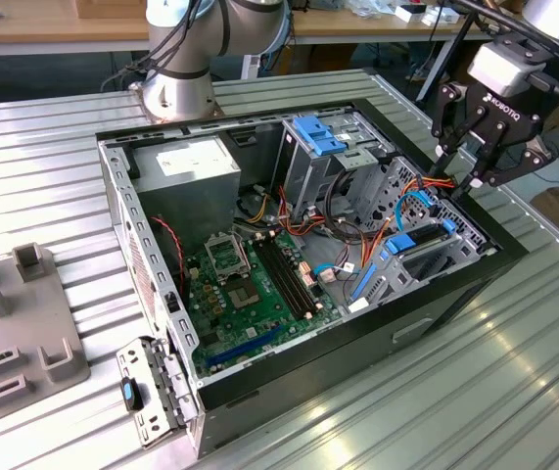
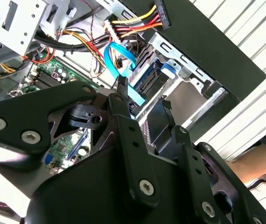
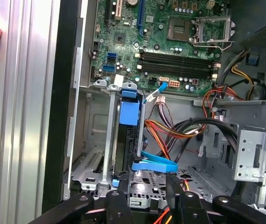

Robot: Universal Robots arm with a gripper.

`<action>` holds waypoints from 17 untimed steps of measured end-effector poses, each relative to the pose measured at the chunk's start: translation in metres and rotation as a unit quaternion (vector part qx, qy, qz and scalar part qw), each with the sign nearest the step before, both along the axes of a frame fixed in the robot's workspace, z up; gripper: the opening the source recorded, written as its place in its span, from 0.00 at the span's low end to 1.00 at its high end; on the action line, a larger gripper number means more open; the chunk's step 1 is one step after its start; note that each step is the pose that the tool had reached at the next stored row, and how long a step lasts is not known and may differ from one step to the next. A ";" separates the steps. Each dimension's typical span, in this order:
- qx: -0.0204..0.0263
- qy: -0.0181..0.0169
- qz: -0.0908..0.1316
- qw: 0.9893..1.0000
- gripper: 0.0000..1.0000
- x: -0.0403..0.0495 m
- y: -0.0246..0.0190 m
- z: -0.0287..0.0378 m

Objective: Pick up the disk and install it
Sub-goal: 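Insert the first disk wire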

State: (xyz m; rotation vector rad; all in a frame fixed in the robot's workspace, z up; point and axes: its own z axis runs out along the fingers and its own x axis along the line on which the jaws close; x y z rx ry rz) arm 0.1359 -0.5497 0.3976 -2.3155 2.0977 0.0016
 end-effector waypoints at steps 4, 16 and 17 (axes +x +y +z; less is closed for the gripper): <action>0.000 0.000 0.000 1.000 0.44 0.0023 0.0076 0.0000; 0.000 0.000 0.044 0.999 0.44 0.0253 0.0130 -0.0009; 0.000 0.000 0.048 0.999 0.44 0.0267 0.0130 -0.0011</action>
